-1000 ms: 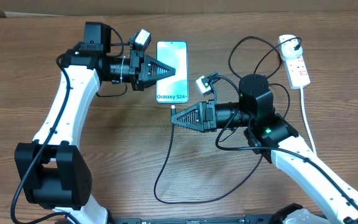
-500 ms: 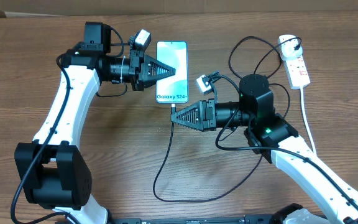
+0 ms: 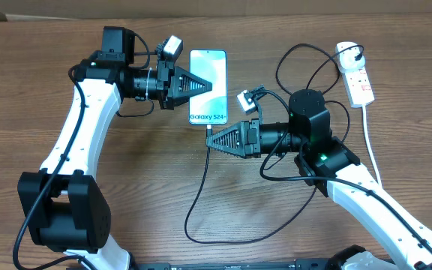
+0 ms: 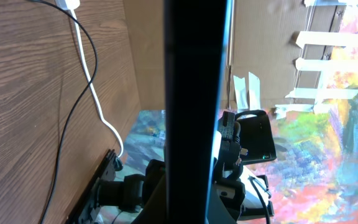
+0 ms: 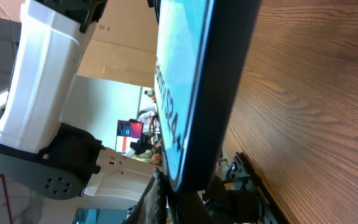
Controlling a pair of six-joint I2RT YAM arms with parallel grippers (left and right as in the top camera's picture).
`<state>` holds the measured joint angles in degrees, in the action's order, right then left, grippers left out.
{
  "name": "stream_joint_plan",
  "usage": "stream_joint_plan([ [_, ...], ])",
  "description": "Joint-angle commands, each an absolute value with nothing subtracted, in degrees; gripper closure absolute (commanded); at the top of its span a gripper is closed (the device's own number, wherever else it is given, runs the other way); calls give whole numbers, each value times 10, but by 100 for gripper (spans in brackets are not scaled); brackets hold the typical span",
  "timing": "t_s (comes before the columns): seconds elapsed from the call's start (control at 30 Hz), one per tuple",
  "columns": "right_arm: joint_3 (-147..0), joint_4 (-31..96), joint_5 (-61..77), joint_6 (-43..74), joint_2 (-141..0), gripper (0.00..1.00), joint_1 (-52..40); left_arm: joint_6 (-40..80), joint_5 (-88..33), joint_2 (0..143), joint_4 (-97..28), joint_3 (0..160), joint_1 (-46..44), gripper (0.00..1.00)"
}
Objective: Plug charger to phone and switch on socket
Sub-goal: 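Push the plug into the phone's bottom port with the right gripper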
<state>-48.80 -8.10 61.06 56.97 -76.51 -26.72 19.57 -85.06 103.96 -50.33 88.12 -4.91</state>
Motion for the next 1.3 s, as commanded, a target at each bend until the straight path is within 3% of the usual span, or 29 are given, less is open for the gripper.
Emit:
stream_joint_plan([
  [0.0, -497, -86, 608, 571, -765, 96, -270, 197, -868, 1040, -503, 882, -53, 96],
  [1.27, -497, -83, 631, 573, -765, 96, -250, 190, -869, 1040, -503, 882, -64, 96],
])
